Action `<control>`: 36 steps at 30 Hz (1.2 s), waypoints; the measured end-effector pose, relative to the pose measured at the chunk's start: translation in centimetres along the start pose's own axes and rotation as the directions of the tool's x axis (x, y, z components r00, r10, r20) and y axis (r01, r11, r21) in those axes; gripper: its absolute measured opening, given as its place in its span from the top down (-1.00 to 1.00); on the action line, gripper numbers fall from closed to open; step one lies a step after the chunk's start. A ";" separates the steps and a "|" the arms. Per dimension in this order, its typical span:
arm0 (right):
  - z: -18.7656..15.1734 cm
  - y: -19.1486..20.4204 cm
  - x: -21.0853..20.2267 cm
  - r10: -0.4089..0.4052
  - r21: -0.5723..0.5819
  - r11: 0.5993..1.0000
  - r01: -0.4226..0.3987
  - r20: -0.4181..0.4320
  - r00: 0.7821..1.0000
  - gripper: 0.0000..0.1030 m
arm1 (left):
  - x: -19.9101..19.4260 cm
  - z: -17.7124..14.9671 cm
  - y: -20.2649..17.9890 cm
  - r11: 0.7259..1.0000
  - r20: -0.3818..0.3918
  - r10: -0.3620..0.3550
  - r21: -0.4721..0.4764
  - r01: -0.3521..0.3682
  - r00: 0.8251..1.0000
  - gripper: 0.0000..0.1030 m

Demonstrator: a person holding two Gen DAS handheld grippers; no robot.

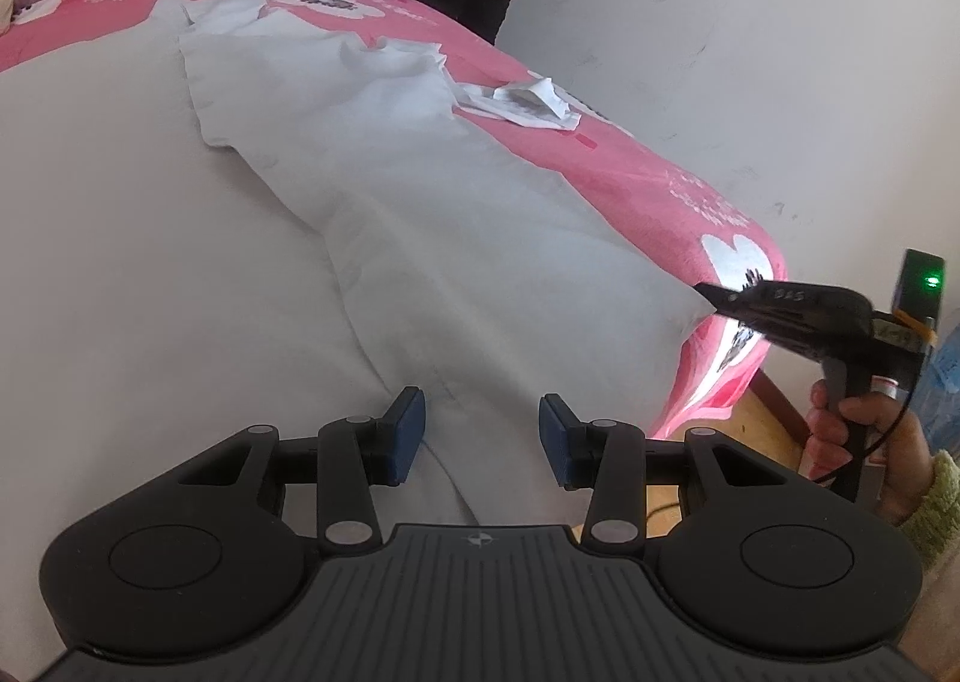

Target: Fold clothes

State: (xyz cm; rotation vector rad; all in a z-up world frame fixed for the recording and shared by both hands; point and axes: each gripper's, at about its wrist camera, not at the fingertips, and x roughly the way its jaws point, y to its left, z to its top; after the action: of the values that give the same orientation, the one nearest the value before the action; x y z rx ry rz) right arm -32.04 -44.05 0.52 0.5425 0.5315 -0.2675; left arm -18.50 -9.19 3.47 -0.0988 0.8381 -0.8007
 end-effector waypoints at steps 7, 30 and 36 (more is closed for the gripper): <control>0.1 3.6 -2.9 0.122 -0.146 0.983 -0.113 0.052 0.991 0.89 | -0.5 -0.7 -0.1 1.000 -0.008 0.022 -0.005 -0.022 1.000 0.19; -4.8 21.7 6.3 0.311 -0.551 0.685 -0.477 -0.370 0.875 0.91 | -5.5 -1.6 3.4 0.989 0.086 0.078 -0.133 -0.066 0.993 0.16; -3.4 23.0 8.0 0.286 -0.492 0.731 -0.472 -0.408 0.867 0.90 | -7.1 -0.5 4.6 0.989 0.114 0.064 -0.141 -0.047 0.991 0.12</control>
State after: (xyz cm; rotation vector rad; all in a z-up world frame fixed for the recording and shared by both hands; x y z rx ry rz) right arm -18.08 -23.99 3.31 0.0763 0.7504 0.3910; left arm -18.98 -1.09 5.88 -0.2426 0.7802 -0.6772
